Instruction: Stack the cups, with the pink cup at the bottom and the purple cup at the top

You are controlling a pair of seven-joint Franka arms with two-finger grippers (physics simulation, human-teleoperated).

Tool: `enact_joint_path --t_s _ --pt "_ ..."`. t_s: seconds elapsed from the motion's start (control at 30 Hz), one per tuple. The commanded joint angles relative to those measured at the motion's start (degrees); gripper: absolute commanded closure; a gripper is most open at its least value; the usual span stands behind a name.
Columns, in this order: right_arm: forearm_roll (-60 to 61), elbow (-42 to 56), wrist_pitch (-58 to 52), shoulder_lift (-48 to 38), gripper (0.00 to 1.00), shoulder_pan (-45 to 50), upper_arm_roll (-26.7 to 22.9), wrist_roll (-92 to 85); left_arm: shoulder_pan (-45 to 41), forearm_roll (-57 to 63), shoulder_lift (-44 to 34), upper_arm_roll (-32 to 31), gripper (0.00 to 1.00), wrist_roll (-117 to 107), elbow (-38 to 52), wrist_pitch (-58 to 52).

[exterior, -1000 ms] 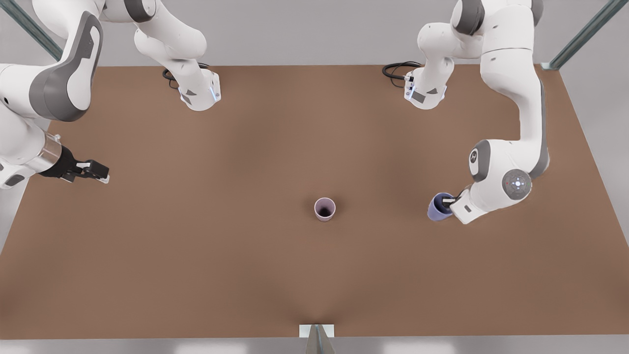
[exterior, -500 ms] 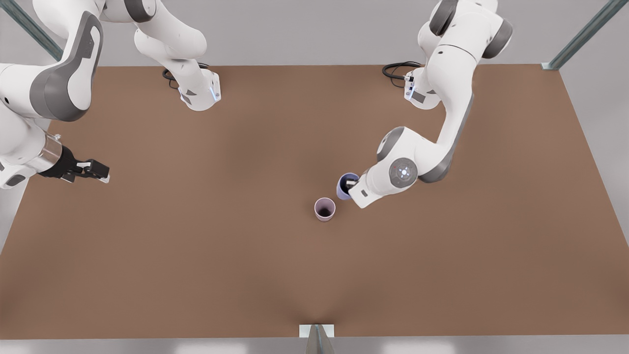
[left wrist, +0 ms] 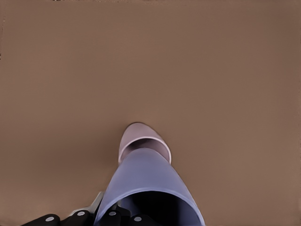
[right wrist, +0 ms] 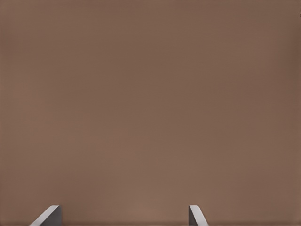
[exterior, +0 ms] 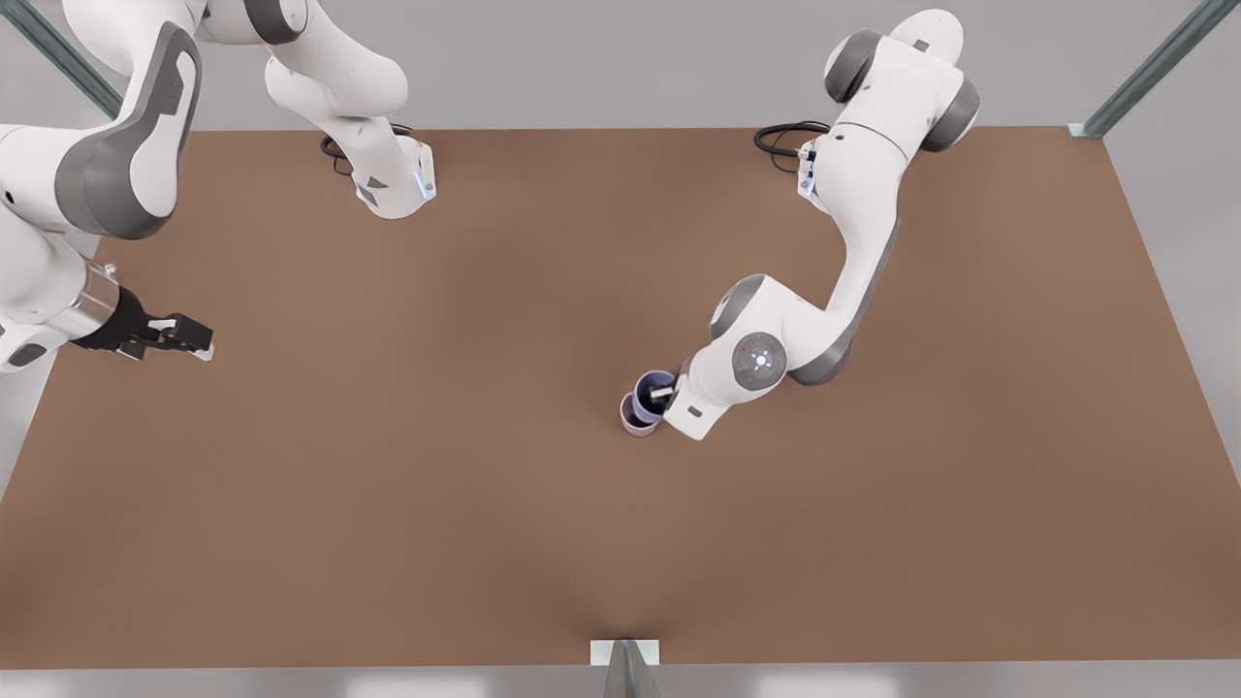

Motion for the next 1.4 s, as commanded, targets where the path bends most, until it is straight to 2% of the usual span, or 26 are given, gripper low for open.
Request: enact_joint_path --t_s 0.0,0.8,0.83,0.87,0.97,1.37 --pt "0.05 0.02 0.03 0.00 0.00 0.20 -0.11 -0.32 -0.13 -0.24 0.55 -0.02 0.79 -17.68 0.79 1.31" --pt "0.05 0.02 0.21 0.26 0.00 0.29 0.16 -0.23 -2.06 0.64 3.36 0.07 0.79 -18.73 0.43 2.28" --pt "0.05 0.02 0.21 0.26 0.00 0.29 0.16 -0.23 -2.06 0.64 3.45 0.07 0.64 -18.12 0.43 2.28" --pt "0.05 0.02 0.21 0.26 0.00 0.29 0.16 -0.23 -2.06 0.73 3.45 0.07 0.60 -17.94 0.43 2.19" --pt "0.05 0.02 0.21 0.26 0.00 0.29 0.16 -0.23 -2.06 0.73 3.36 0.07 0.64 -18.12 0.43 1.93" --pt "-0.04 0.11 0.21 0.26 0.00 0.20 0.16 -0.23 -2.68 0.64 3.19 0.07 0.65 -18.91 0.35 1.57"
